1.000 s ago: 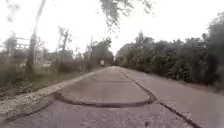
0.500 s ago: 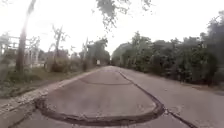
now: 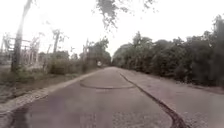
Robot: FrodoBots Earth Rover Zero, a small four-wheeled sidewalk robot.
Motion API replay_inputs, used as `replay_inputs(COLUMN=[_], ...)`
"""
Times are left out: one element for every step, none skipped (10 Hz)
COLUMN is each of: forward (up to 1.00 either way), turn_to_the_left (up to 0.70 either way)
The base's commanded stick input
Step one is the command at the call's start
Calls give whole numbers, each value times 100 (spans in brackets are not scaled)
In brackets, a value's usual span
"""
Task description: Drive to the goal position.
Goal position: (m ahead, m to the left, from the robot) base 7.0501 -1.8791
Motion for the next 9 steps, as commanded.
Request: replay_inputs(forward=[85, 85, 85, 85, 85, 85, 85, 85, 85], turn_to_the_left=[0, 0, 0, 0, 0, 0, 0, 0, 0])
